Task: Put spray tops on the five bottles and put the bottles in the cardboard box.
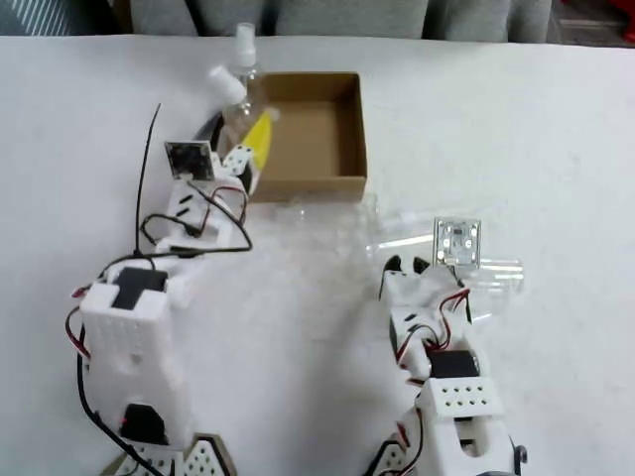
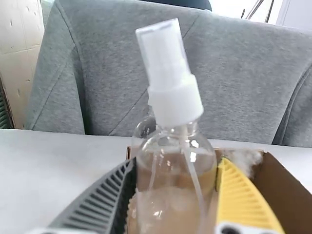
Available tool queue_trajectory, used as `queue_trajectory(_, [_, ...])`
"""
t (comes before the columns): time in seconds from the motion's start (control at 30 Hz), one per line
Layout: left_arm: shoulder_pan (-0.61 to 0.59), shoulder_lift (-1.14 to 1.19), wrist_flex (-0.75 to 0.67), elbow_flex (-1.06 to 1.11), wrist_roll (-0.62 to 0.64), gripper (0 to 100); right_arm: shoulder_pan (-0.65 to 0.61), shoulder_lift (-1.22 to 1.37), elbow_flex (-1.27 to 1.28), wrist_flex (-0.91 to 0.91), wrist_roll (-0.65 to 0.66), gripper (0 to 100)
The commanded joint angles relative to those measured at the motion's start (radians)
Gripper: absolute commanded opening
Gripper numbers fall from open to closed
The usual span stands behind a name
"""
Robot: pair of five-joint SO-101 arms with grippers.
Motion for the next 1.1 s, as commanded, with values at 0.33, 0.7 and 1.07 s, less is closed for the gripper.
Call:
queue_trajectory(0.33, [0.005, 0.008, 0.035, -0.118, 0.006, 24, 0.010, -0.010, -0.006, -0.018, 0.005, 9.1])
queue_trajectory(0.7, [-0.022, 0.148, 0.035, -0.256, 0.002, 25, 0.010, -0.010, -0.006, -0.018, 0.005, 9.1])
queue_trajectory(1.07, [0.007, 0.151, 0.064, -0.209, -0.133, 25, 0.010, -0.010, -0.006, -0.018, 0.005, 9.1])
